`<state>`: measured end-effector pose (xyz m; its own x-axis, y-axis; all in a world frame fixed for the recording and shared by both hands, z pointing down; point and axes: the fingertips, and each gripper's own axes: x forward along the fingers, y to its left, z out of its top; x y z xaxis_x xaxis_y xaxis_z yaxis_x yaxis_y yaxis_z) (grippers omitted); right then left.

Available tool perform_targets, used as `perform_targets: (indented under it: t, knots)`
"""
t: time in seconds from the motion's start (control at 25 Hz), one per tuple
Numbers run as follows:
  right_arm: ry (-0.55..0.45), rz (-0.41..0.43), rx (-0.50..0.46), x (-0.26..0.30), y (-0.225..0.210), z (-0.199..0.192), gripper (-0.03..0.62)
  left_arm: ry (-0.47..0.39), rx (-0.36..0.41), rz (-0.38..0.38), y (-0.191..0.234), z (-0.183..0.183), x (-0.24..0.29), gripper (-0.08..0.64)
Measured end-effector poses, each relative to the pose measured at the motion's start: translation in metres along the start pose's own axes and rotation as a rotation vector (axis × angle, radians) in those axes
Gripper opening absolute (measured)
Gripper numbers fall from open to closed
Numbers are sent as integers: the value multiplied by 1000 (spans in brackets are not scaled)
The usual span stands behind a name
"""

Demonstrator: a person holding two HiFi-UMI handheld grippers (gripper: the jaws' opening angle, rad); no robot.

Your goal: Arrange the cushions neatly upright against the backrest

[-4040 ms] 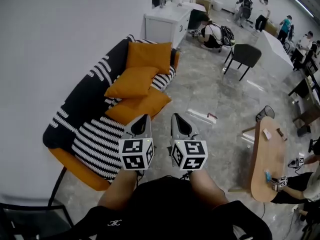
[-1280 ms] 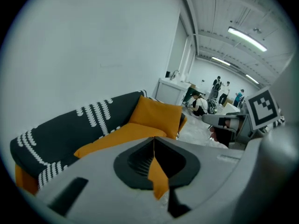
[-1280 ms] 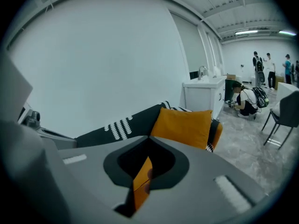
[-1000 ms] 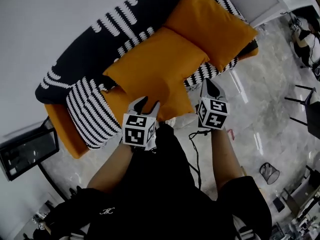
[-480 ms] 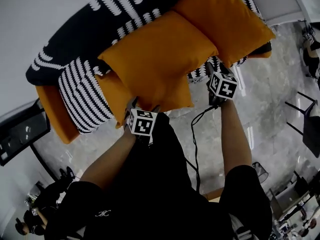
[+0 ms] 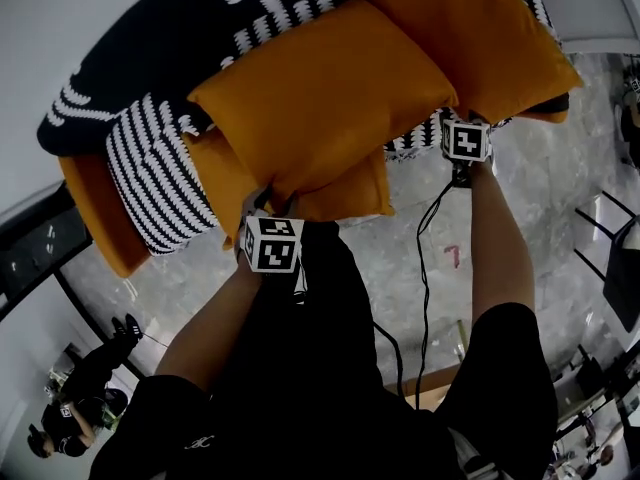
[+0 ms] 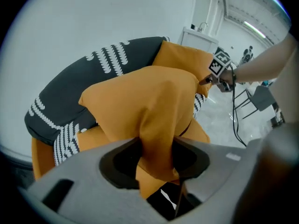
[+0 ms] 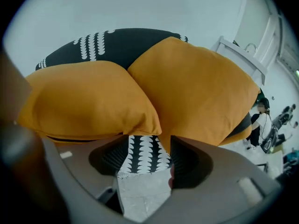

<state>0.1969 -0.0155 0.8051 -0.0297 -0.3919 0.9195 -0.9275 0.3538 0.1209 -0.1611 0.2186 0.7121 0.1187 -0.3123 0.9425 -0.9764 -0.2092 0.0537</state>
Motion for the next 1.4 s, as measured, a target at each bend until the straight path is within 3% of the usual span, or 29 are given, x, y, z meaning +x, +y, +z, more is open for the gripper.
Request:
perform_targets:
  t: [0.16,0.28,0.36,0.48,0.64,0.92,1.24,1.4]
  knots:
    - [0,3,3,16,3,1,285,-15,-79,-21,28,9,-4,146]
    - [-84,-13,2,18,2,21,309,-29,-121,9,60,13,-7,135]
    - [-164,-25,-48,5,7,47,330,-35,-150,19,80,14,-7,132]
    - [-244,-29,-197,-12,25,79,284,-47,-181,20,102,17,-8,126]
    - [-268,-39,-351,-23,46,102,197,-58,-203,25,121,24,-11,116]
    - [-324,-102,-519,-49,67,121,64,-98,-224,56,139,29,-18,46]
    - [-343,-95,-520,-87,79,144,38,-186,-231,109,163,54,-45,15]
    - [-374,-98,-537,-115,81,163,38,-244,-230,96,174,70,-67,15]
